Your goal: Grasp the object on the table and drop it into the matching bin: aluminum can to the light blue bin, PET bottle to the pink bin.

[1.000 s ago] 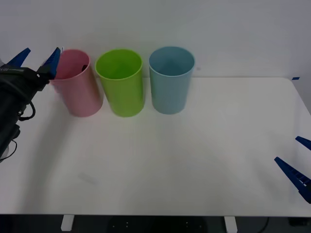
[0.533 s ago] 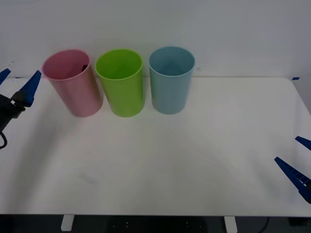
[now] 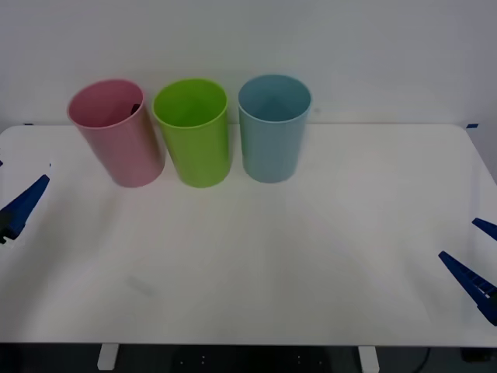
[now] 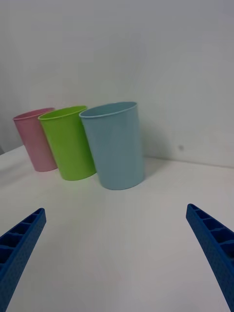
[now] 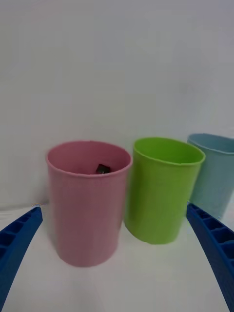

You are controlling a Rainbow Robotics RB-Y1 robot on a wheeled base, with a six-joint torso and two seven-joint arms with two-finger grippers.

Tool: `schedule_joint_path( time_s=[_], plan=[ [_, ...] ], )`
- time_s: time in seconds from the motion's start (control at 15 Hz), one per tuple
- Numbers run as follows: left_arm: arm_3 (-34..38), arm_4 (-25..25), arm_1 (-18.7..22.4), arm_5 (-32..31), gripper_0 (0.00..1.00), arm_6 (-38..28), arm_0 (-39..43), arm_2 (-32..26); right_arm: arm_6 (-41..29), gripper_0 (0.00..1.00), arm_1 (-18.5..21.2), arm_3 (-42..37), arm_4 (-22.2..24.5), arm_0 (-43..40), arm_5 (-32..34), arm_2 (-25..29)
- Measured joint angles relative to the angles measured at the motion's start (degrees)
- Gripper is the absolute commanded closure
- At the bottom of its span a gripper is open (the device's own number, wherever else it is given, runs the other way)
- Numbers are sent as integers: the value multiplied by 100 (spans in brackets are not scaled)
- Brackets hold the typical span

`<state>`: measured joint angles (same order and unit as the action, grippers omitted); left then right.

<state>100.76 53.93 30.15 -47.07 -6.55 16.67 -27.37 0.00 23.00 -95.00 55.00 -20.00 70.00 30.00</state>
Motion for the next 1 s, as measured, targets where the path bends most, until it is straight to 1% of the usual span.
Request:
schedule_joint_path(
  time_s=[0.2,0.4,0.6,1.0],
  plan=[
    [-1,0,-4,-671,0,304,349,-249,0,0,0,0,0,0,0,0],
    [-2,2,0,-1024,0,824,723,-398,0,0,0,0,0,0,0,0],
    [-3,1,-2,-1183,0,1243,1050,-390,0,0,0,0,0,0,0,0],
    [-3,-7,-5,-1272,0,1230,1092,-180,0,0,0,0,0,0,0,0]
  ],
)
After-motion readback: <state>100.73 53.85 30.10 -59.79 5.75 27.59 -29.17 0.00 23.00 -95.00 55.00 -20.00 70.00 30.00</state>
